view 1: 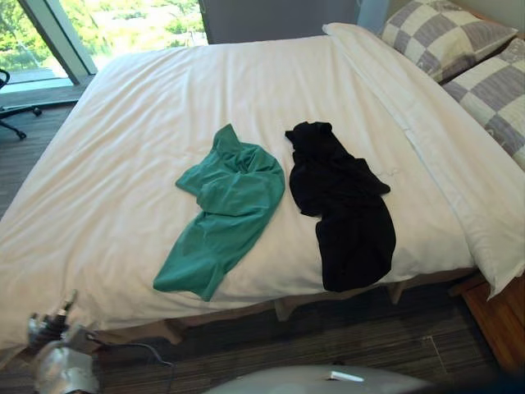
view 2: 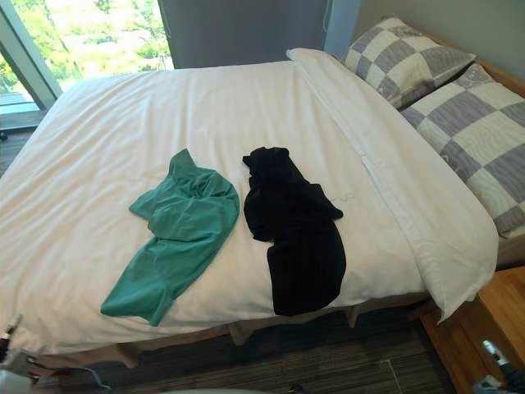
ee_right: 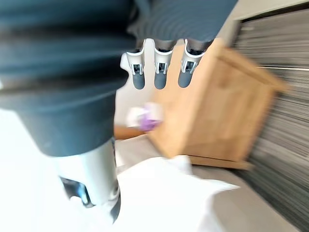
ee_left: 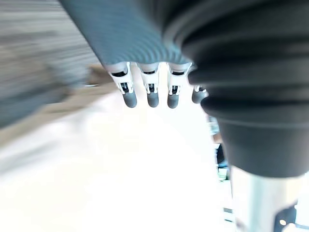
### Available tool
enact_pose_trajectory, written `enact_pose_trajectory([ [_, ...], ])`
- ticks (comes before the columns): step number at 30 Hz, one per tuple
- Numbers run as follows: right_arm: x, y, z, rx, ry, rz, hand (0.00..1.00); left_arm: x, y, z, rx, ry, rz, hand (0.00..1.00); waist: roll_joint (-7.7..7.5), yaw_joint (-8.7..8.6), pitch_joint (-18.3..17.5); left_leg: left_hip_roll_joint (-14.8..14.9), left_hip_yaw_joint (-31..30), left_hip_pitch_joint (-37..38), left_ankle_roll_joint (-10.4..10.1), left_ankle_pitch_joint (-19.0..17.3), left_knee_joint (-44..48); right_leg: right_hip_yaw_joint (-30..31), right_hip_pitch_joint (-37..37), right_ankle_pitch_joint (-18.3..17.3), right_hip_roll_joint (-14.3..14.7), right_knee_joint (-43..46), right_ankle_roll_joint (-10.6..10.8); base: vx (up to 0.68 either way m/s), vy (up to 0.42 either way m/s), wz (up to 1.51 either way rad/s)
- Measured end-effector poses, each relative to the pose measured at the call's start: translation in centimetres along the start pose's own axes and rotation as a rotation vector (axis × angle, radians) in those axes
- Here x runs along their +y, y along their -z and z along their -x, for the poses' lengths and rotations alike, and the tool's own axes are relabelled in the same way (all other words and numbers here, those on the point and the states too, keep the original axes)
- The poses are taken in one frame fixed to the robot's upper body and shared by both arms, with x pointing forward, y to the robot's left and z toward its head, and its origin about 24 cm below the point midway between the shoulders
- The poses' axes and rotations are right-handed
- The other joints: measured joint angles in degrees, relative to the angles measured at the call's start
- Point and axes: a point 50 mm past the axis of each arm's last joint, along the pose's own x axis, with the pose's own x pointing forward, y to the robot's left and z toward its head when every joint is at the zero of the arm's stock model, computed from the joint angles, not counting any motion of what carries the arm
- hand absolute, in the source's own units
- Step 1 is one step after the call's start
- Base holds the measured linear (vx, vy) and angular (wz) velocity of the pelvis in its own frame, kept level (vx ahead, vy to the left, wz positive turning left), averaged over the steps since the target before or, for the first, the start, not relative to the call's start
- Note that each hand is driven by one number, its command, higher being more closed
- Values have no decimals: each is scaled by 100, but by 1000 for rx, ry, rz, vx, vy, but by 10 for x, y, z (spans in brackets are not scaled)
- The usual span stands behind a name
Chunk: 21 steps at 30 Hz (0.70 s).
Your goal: Tidy the bed and pick cloth on bed and put in laundry
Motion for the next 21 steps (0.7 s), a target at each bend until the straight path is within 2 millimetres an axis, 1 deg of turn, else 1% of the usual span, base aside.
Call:
enact_pose_trajectory([
  [2, 15, -47, -10, -169, -73, 64, 0, -15, -39, -3, -181, 97, -8, 0, -24, 10, -76, -31, -40, -89, 15, 9, 2, -11, -69, -1, -29, 0, -1, -44, -20, 6],
  [3, 22, -57, -11, -205, -96, 84, 0, -20, -49, -1, -235, 122, -1, 0, -31, 6, -81, -36, -40, -99, 20, 12, -1, -10, -83, -1, -33, 1, -1, -41, -18, 3],
  [4, 36, -76, -11, -266, -144, 114, 0, -34, -67, 4, -333, 185, 13, 0, -53, 7, -89, -39, -39, -101, 22, 13, -1, -8, -87, 0, -36, 1, -1, 0, 0, 0],
  [5, 43, -84, -10, -295, -172, 127, 0, -40, -77, 7, -381, 220, 19, 0, -66, 11, -98, -39, -38, -101, 22, 13, -1, -8, -88, -1, -35, 1, -1, 0, 0, 0],
  [6, 58, -95, -7, -331, -227, 151, 0, -51, -93, 14, -468, 274, 17, 0, -91, 4, -119, -38, -20, -94, 22, 13, -1, 4, -93, -3, -33, 1, -5, 1, -17, -8],
  [7, 74, -100, -4, -340, -290, 176, 0, -60, -107, 22, -609, 279, -79, 0, -100, -4, -124, -39, 22, -83, 22, 12, -3, 37, -112, -4, -33, 10, -6, 6, -15, -11],
  [8, 82, -100, -2, -344, -325, 188, 0, -64, -113, 25, -632, 309, -62, 0, -105, -4, -127, -40, 40, -81, 22, 12, -4, 66, -132, -7, -33, 26, -12, 9, -10, -12],
  [9, 97, -97, 2, -338, -397, 223, 0, -75, -123, 27, -690, 343, -114, 0, -122, 1, -138, -41, 49, -75, 22, 12, -2, 82, -146, -9, -33, 43, -14, 4, -9, -11],
  [10, 110, -93, 6, -333, -453, 260, 0, -83, -129, 29, -752, 356, -179, 0, -118, 4, -135, -40, 86, -74, 22, 12, -8, 172, -178, -9, -31, 50, -14, 2, -7, -15],
  [11, 118, -91, 9, -334, -486, 284, 0, -89, -132, 30, -780, 364, -205, 0, -109, 20, -130, -40, 137, -72, 22, 12, -9, 209, -214, -8, -31, 66, -14, -15, -2, -30],
  [12, 137, -86, 16, -338, -568, 342, 0, -109, -136, 32, -820, 404, -249, 0, -82, 71, -118, -41, 227, -67, 22, 12, -4, 316, -297, -8, -31, 128, -15, -20, 1, -31],
  [13, 154, -81, 24, -345, -639, 395, 0, -130, -136, 32, -835, 452, -310, 0, -64, 55, -112, -41, 242, -49, 24, 13, 0, 354, -313, -6, -31, 162, -17, -25, -7, -31],
  [14, 166, -77, 31, -349, -681, 413, 0, -145, -132, 32, -830, 490, -357, 0, -59, 29, -112, -39, 260, -19, 24, 13, 1, 390, -313, -6, -28, 181, -17, -29, -18, -26],
  [15, 181, -73, 41, -362, -734, 430, 0, -159, -123, 32, -809, 530, -418, 0, -47, -19, -105, -33, 315, 36, 24, 13, 1, 479, -315, -4, -17, 202, -20, -27, -21, -30],
  [16, 190, -71, 47, -372, -769, 438, 0, -168, -113, 31, -779, 559, -483, 0, -32, -47, -101, -31, 362, 43, 24, 13, 10, 501, -308, 14, -15, 210, -44, -29, -25, -28],
  [17, 197, -68, 52, -377, -797, 458, 0, -176, -98, 28, -725, 585, -552, 0, -5, -90, -63, -28, 369, 34, 24, 13, 9, 506, -332, 44, -10, 213, -79, -26, -21, -17],
  [18, 199, -66, 54, -374, -807, 472, 0, -180, -91, 26, -698, 594, -583, 0, -3, -120, -46, -28, 376, 24, 24, 13, 9, 509, -356, 58, -9, 215, -83, -55, -28, -15],
  [19, 203, -62, 58, -373, -828, 495, 0, -184, -77, 23, -647, 606, -632, 0, -6, -173, -18, -16, 406, -7, 24, 13, 8, 536, -418, 88, 6, 220, -98, -99, -31, -26],
  [20, 210, -60, 63, -377, -849, 505, 0, -189, -67, 21, -618, 611, -666, 0, -60, -174, 23, -1, 493, -58, 25, 12, 7, 654, -535, 102, 28, 237, -103, -85, -25, -32],
  [21, 216, -61, 66, -383, -860, 500, 0, -192, -66, 21, -619, 605, -673, 0, -91, -176, 79, 12, 523, -86, 25, 12, 11, 696, -589, 144, 47, 233, -126, -138, -44, -40],
])
